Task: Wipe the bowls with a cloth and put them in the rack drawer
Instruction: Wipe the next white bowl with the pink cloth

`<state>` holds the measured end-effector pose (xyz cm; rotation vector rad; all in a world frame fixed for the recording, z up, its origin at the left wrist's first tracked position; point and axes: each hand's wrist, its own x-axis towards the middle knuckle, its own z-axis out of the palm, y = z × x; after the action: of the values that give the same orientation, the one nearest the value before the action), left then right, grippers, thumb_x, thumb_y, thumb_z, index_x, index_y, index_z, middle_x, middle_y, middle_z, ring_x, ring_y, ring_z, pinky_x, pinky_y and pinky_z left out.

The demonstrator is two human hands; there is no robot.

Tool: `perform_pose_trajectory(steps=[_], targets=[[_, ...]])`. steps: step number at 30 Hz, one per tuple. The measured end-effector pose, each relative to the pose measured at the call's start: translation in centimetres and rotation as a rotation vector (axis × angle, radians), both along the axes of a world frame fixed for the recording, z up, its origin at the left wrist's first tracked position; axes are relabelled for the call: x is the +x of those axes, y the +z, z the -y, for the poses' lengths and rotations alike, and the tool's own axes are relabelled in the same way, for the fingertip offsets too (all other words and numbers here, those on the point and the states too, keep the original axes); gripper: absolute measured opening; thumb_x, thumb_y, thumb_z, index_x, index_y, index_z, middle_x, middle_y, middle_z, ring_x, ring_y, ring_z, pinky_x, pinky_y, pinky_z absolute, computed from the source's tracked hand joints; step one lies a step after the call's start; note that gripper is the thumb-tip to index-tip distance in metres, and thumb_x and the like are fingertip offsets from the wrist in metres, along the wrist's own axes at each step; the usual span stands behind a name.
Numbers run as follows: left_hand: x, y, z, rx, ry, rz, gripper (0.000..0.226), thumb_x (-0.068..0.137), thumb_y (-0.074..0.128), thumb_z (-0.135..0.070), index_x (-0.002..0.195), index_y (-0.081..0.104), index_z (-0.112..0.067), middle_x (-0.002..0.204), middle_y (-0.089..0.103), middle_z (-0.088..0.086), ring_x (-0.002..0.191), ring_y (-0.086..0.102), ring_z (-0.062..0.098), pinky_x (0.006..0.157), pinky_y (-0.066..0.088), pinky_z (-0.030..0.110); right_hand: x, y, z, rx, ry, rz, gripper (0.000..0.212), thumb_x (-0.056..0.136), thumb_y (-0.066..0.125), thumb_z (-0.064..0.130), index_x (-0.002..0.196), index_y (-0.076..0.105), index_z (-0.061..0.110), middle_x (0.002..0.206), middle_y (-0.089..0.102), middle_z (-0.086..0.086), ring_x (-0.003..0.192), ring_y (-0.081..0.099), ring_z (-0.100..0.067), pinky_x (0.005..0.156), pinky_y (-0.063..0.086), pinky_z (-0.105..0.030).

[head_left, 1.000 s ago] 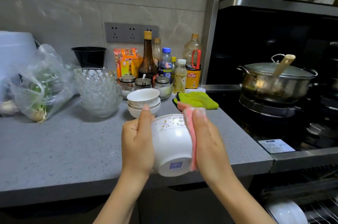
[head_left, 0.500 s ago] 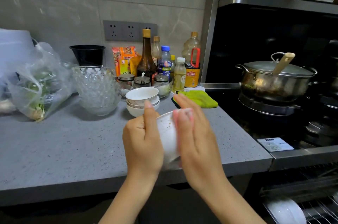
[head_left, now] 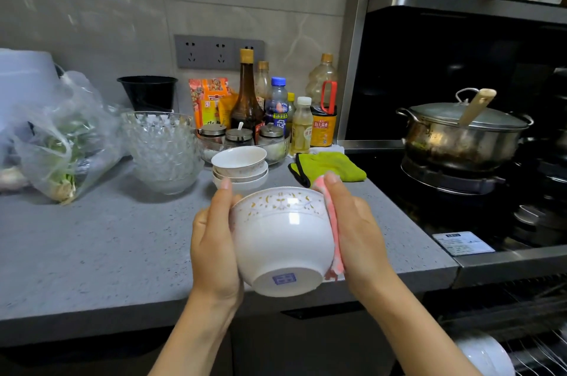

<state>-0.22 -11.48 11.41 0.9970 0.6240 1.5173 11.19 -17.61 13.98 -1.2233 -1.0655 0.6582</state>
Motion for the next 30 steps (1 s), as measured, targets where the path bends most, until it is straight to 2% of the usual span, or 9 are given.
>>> perform_pose_trajectory(steps=[3,8,10,12,15,20,24,27,30], targets=[[-0.3,-0.3,-0.5,0.003,-0.040,-0.053,0.048,0.089,0.050,-0.042,0.053,0.063,-0.013,0.053,0.060,0.008,0.050,0.059,0.018,0.049,0.044,0.025,-0.4,0.2,-0.1,0.048,-0.027,0.047,0.061,0.098,0.039,0.044,0.053,0.040,0.002,0.051,0.038,-0.016,0.046,0.038,-0.023,0.039,0.031,-0.020],[-0.6,0.7,0.0,0.208,-0.065,-0.264,0.052,0.095,0.038,-0.037,0.058,0.064,-0.010,0.053,0.065,-0.001,0.051,0.060,0.003,0.050,0.044,0.012,0.4,1.3,0.2,0.094,-0.048,0.227,0.063,0.100,0.040,0.039,0.052,0.034,-0.001,0.046,0.033,-0.011,0.043,0.033,-0.021,0.042,0.023,-0.027],[-0.9,1.6,0.1,0.394,-0.091,-0.371,0.055,0.096,0.042,-0.044,0.058,0.068,-0.013,0.057,0.067,0.000,0.056,0.061,0.005,0.054,0.048,0.020,0.4,1.3,0.1,0.088,-0.108,0.399,0.066,0.098,0.042,0.046,0.051,0.034,0.001,0.043,0.032,-0.006,0.042,0.033,-0.019,0.043,0.023,-0.033],[-0.9,2.2,0.1,0.568,-0.065,-0.591,0.064,0.092,0.040,-0.058,0.052,0.055,-0.009,0.047,0.051,0.002,0.046,0.046,0.014,0.048,0.039,0.036,0.1,1.0,-0.2,0.078,-0.165,0.560,0.062,0.090,0.035,0.055,0.053,0.036,0.005,0.040,0.028,-0.004,0.041,0.031,-0.017,0.043,0.026,-0.040],[0.1,2.6,0.3,0.680,0.138,-0.770,0.061,0.086,0.032,-0.062,0.052,0.038,-0.012,0.039,0.028,-0.005,0.041,0.025,0.011,0.045,0.021,0.031,-0.4,0.4,-0.5,0.115,-0.204,0.586,0.059,0.084,0.027,0.062,0.053,0.038,0.013,0.043,0.029,-0.004,0.044,0.031,-0.016,0.045,0.030,-0.044],[1.0,1.7,0.4,0.406,0.136,-0.463,0.065,0.096,0.047,-0.049,0.042,0.037,-0.014,0.036,0.034,-0.006,0.036,0.033,0.008,0.041,0.023,0.024,-0.9,-0.9,-0.3,0.198,-0.193,0.298,0.063,0.088,0.023,0.063,0.073,0.061,0.015,0.066,0.063,0.001,0.064,0.062,-0.017,0.059,0.049,-0.045],[1.8,1.4,0.7,0.282,0.217,-0.327,0.064,0.094,0.040,-0.044,0.048,0.044,-0.001,0.041,0.042,0.010,0.045,0.040,0.014,0.046,0.031,0.037,-3.0,-2.2,0.0,0.287,-0.328,0.705,0.050,0.099,0.025,0.046,0.134,0.054,0.025,0.137,0.051,0.017,0.134,0.036,0.000,0.110,0.034,-0.034],[2.3,1.3,1.3,0.277,0.229,-0.322,0.065,0.099,0.039,-0.043,0.043,0.045,-0.010,0.037,0.040,-0.004,0.040,0.036,0.008,0.045,0.030,0.032,-2.6,-1.9,-0.4,0.326,-0.400,0.843,0.052,0.101,0.023,0.045,0.136,0.053,0.021,0.140,0.051,0.011,0.137,0.035,-0.004,0.110,0.035,-0.038],[2.0,1.6,1.5,0.272,0.215,-0.293,0.062,0.097,0.043,-0.041,0.048,0.037,-0.003,0.041,0.035,-0.003,0.042,0.033,0.011,0.042,0.025,0.029,-1.9,-0.9,-0.4,0.315,-0.322,0.636,0.040,0.099,0.032,0.040,0.121,0.062,0.025,0.123,0.059,0.019,0.120,0.050,-0.002,0.097,0.043,-0.029]])
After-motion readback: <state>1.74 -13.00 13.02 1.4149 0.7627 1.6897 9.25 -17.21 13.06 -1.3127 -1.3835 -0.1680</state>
